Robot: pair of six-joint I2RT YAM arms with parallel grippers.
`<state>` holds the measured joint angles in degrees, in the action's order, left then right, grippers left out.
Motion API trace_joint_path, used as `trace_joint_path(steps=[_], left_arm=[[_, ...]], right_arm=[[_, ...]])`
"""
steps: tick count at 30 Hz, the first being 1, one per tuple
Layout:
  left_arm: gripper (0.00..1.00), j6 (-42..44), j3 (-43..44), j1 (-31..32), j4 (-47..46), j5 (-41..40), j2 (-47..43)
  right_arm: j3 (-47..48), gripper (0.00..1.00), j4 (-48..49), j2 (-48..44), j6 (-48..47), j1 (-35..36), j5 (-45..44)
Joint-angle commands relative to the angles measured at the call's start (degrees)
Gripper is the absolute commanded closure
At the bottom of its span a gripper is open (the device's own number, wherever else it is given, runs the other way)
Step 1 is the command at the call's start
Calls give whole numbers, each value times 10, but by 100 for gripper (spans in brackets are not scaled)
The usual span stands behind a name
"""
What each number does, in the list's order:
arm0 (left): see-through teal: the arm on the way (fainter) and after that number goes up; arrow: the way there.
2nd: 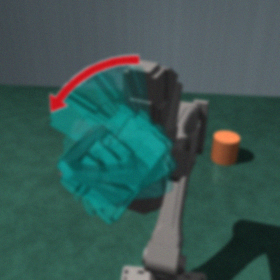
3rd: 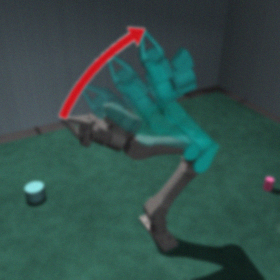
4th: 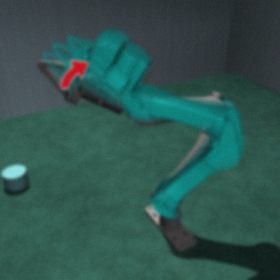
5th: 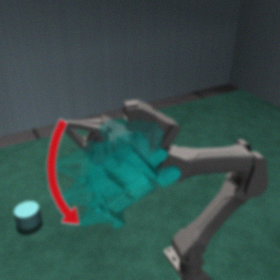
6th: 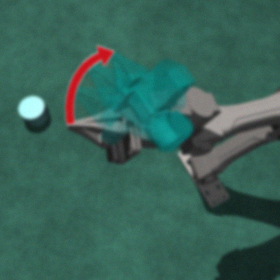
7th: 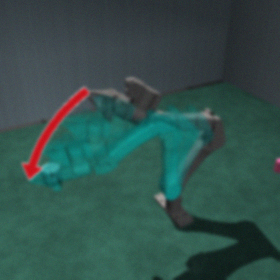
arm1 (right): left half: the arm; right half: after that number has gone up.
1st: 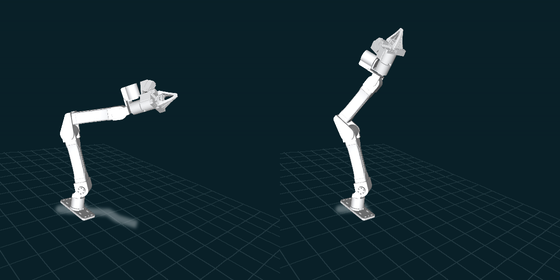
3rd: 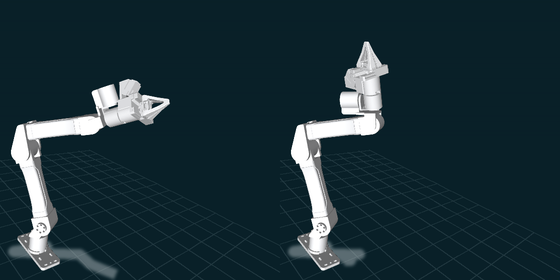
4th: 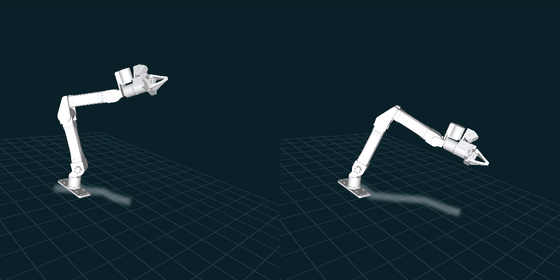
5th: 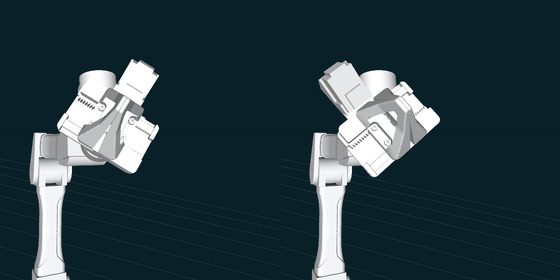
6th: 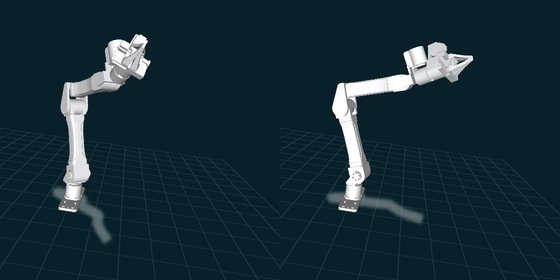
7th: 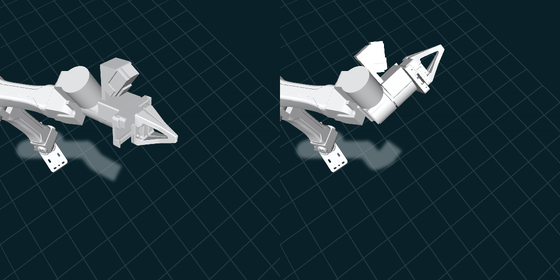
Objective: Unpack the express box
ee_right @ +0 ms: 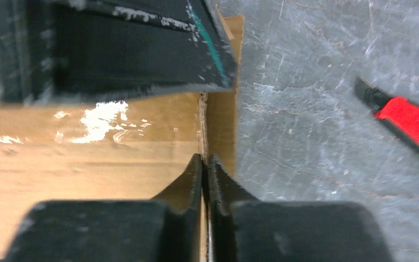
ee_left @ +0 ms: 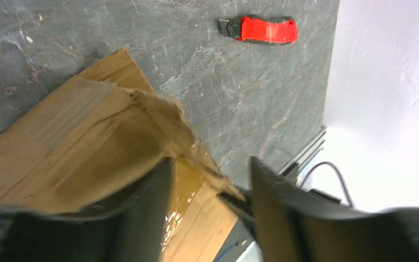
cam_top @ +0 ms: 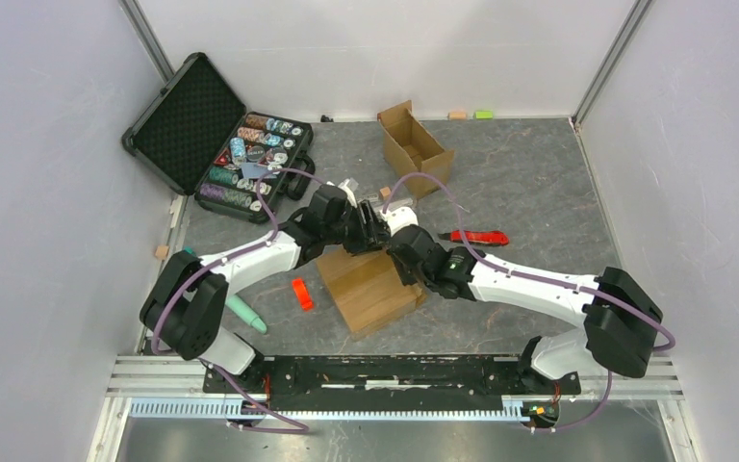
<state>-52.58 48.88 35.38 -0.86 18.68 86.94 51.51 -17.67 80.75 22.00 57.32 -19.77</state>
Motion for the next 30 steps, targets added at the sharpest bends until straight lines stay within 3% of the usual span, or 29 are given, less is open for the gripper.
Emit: trace_joint_path(steps=[1, 3, 6, 11, 17, 24, 30], left_arm=[[28, 47, 39, -2, 28, 12, -45], [14, 56, 47, -11, 39, 13, -69], [1, 71, 59, -33, 63, 10, -112], [0, 86, 41, -99, 117, -22, -189], [0, 63, -67, -198, 96, -35, -244], [0, 1, -157, -206, -21, -20, -189], [0, -52, -174, -202, -120, 15, -114]], right_arm=[[-1, 100, 7, -13, 25, -5, -53], [-14, 100, 14, -30, 30, -14, -43], [-30, 100, 21, -52, 35, -31, -27], [-20, 100, 19, -102, 47, -56, 5], [51, 100, 9, -159, 65, -64, 29], [157, 100, 20, -177, 82, -64, 79], [212, 100, 67, -170, 110, -64, 143]])
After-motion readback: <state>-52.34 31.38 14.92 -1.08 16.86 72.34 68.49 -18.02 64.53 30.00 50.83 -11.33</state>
